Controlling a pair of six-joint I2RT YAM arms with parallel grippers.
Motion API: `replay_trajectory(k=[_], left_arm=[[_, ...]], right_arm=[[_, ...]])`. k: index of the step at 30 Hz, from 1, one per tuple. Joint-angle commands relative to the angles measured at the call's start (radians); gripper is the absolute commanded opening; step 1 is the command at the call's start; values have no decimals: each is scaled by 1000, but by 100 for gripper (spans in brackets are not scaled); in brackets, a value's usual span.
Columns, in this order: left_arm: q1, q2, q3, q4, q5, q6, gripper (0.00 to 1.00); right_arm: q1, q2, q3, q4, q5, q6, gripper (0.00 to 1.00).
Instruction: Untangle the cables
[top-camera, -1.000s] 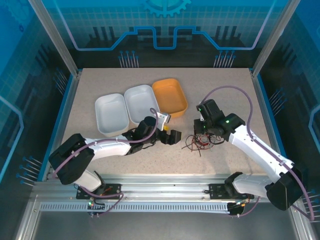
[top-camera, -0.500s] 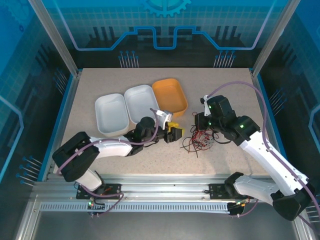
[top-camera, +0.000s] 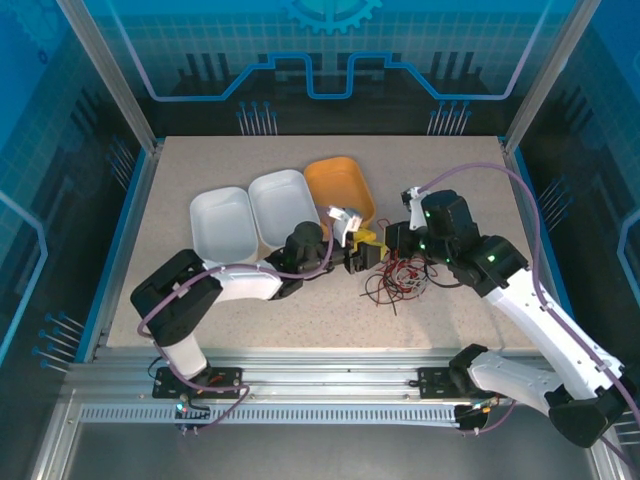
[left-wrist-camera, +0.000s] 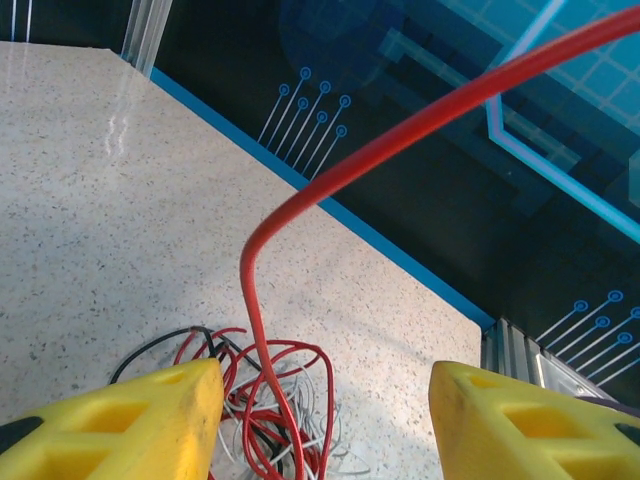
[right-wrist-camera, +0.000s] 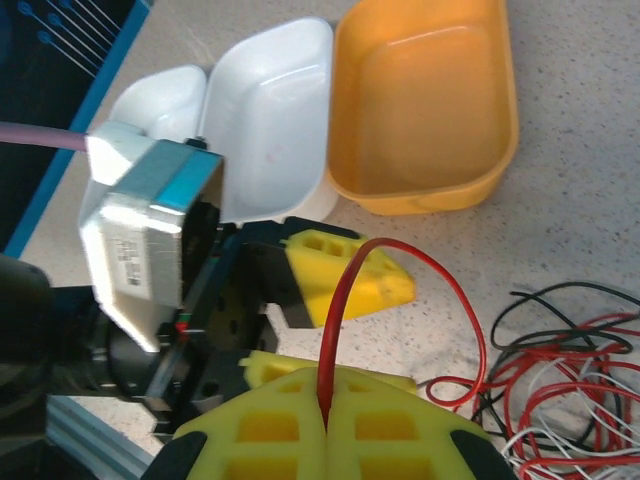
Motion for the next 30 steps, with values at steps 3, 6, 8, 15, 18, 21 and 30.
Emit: replay_trajectory(k=[3,6,8,15,18,21,30], left_arm=[[-5,76,79,46,11,-5,46],[-5,97,104,46,7,-18,39],[-5,99,114,41,5,-22,34],[-1,89,138,8,5,-41,13],[5,75,149,10,14,-63,6],[13,59,160,10,20,-79,0],[56,-76,159,-117,4,-115,0]], right_arm=[[7,-20,-8,70,-78,22,0],[7,-29,-6,78,-90,25,0],[7,-39,-11,82,-90,28,0],[6,-82,-29,116,-119,30,0],[6,-97,-29,116,-119,27,0],[5,-110,-31,121,-122,26,0],[-1,-160,-50,59,19,28,15]])
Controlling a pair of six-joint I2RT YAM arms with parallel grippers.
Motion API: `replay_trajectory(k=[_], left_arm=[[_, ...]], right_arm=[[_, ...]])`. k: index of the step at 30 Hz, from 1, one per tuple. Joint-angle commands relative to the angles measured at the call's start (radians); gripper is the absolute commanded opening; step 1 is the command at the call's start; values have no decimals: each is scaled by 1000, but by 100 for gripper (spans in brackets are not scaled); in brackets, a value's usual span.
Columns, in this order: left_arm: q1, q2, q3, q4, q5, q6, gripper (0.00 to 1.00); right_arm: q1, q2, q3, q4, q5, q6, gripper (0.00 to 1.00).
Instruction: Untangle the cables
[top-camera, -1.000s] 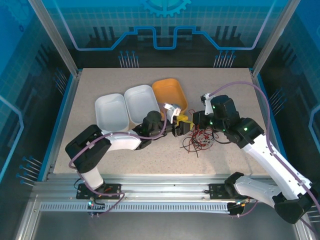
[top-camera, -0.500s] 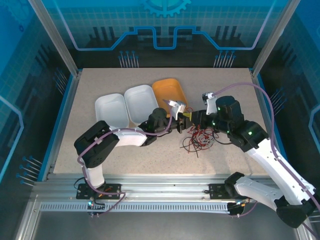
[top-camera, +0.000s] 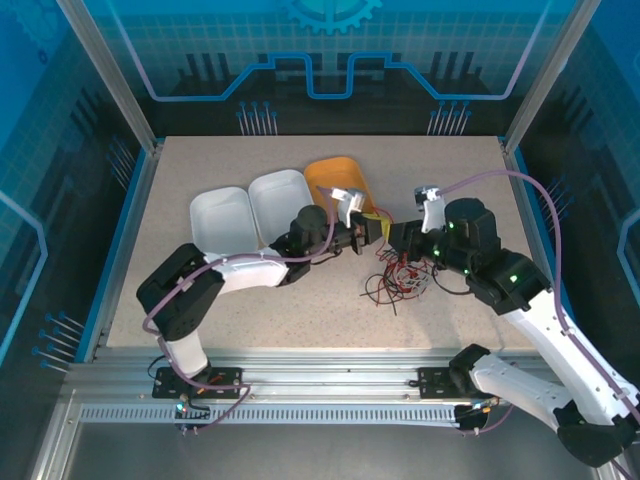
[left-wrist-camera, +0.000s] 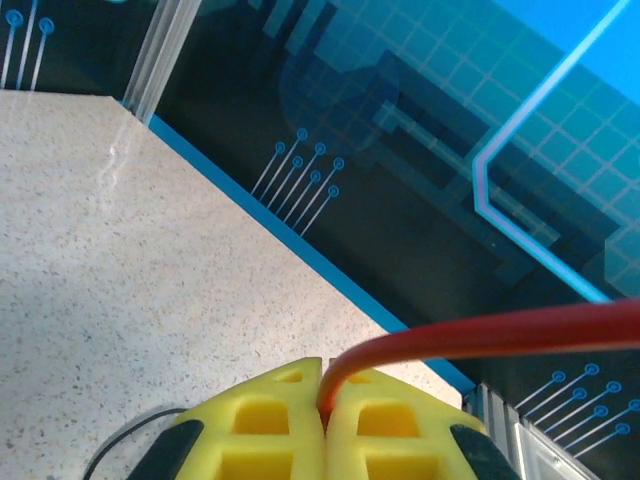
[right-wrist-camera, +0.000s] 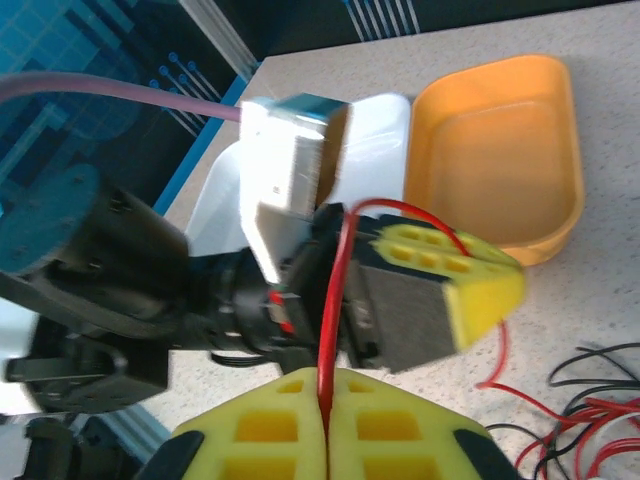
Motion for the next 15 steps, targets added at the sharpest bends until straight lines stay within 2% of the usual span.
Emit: replay_trajectory(k=[1,2,3,4,8,11,15], left_arm=[[23,-105,34,-115,-2,-18,0],[27,-127,44,-169,-6,-10,0],[33,-152,55,-233,-14,4,0],[39,-175,64,-282,-24,17,0],[65,-261,106,-451,-40,59,0],[85,-304,139,-517,-22,71,0],[96,-341,197,-615,1,93,0]], right_arm=[[-4,-32,-23,-31,87,9,22],[-6,-39,-28,-36,99,9,30],[-9,-48,-33,-41,111,8,42],[-11,-55,-39,-43,124,9,49],[-36,-86,-74,-42,175,11,68],[-63,-98,-101,-48,206,25,75],[-128,-89,-148,-86,230,79,76]])
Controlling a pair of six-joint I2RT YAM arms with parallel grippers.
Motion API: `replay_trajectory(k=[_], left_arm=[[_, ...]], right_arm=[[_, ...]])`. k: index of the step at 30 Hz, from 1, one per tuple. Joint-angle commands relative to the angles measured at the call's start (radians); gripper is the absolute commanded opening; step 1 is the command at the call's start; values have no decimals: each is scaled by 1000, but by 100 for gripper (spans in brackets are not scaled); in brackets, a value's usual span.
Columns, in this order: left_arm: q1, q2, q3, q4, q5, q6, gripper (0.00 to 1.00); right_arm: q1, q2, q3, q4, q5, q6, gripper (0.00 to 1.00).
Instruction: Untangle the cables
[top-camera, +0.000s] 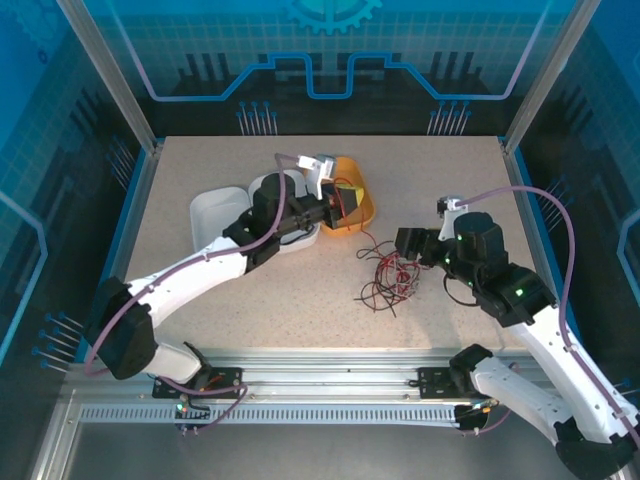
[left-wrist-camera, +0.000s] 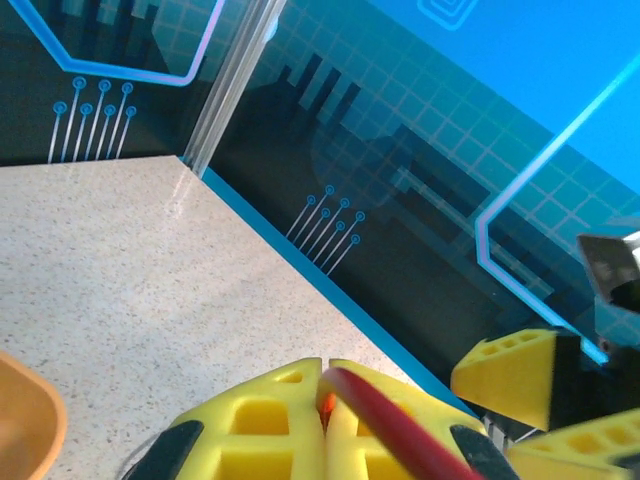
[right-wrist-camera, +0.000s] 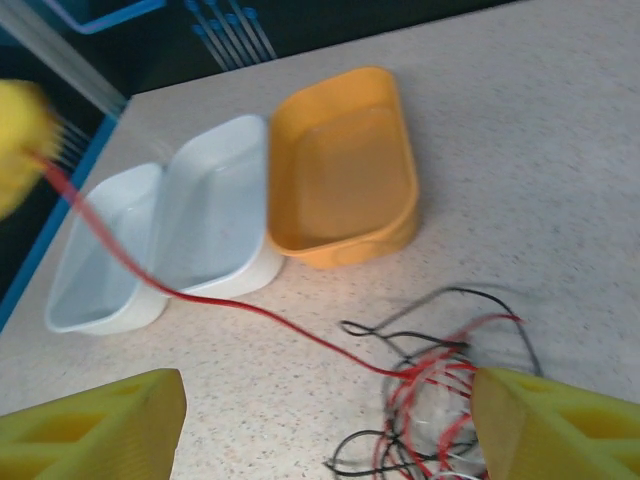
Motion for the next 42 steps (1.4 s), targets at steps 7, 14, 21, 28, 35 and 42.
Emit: replay_trajectory(k=[7,14,21,28,35,42], left_arm=[[13,-93,78,-184,53,43,0],[14,-112,65,-192,58,21,0],[16,-159,47,-228,44,12,0],[53,-255,28,-340,-20,38,0],[237,-380,33,-541,-148,109,0],[388,-376,62,-671,-330,221,0]], right_arm=[[-125,67,-160,-35,-49,71,69],[-57,206,-254,103,-136,82,65],[66,362,-260,211,-96,73,73],[95,478,-231,272,-117,76,64],[100,491,-223,272,-102,83,52],[101,476,-220,266,-89,88,50]])
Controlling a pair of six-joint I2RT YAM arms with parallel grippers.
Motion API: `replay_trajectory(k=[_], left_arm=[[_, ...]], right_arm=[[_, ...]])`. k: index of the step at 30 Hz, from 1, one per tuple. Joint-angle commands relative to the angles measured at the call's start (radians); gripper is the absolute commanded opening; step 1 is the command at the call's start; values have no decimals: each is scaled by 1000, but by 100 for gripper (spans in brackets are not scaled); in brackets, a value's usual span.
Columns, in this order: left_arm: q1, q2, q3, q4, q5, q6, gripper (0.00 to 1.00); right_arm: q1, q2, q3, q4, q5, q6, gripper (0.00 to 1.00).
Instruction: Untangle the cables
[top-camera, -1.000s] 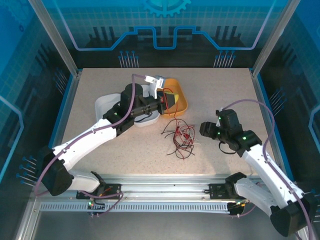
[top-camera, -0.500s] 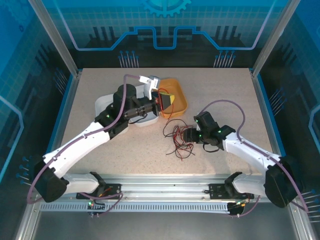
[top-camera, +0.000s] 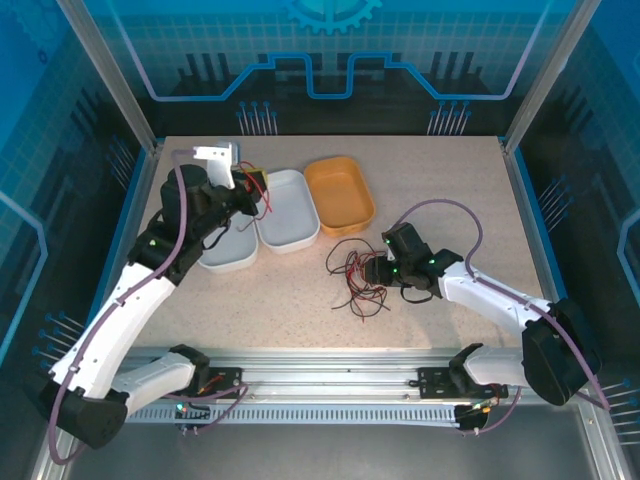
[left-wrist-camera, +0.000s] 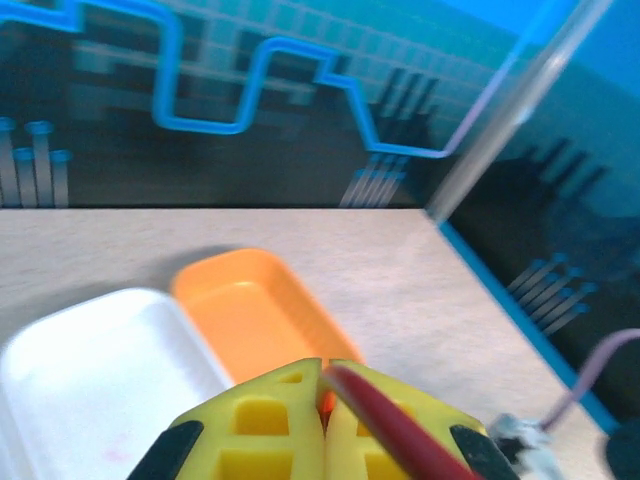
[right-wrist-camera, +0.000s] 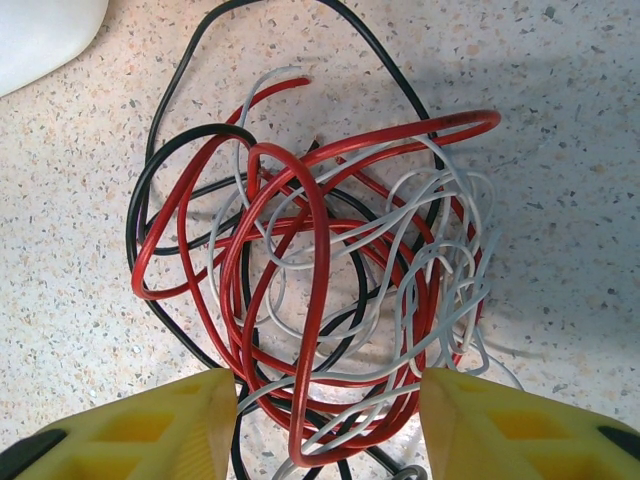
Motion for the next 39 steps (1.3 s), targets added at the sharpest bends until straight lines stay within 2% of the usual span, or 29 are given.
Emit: replay_trajectory(k=[1,10,15,22,30,32,35,39], left_arm=[[87,19,25,-80,-87,69,0],[332,250,54,-110,64,-4,0],[370,345,55,-126,32,-7,0],[414,409,9,-74,94,-58,0],[428,499,10,-199,-84,-23,0],[428,528,17,-220,-124,-12,3],[428,572,33,-245,-160,7,7],[428,631,55,-278,-190,19,8]], right_arm=[[11,-10,25,9,14,13,50],[11,-13,36,-11,16,11,49],[11,-22,39,-13,15,16,49],[11,-15,52,-17,13,14,49],[15,-20,51,-18,1,20,49],[16,-21,52,-16,2,19,49],[16,-21,54,-14,2,17,49],[16,-22,59,-19,9,17,49]])
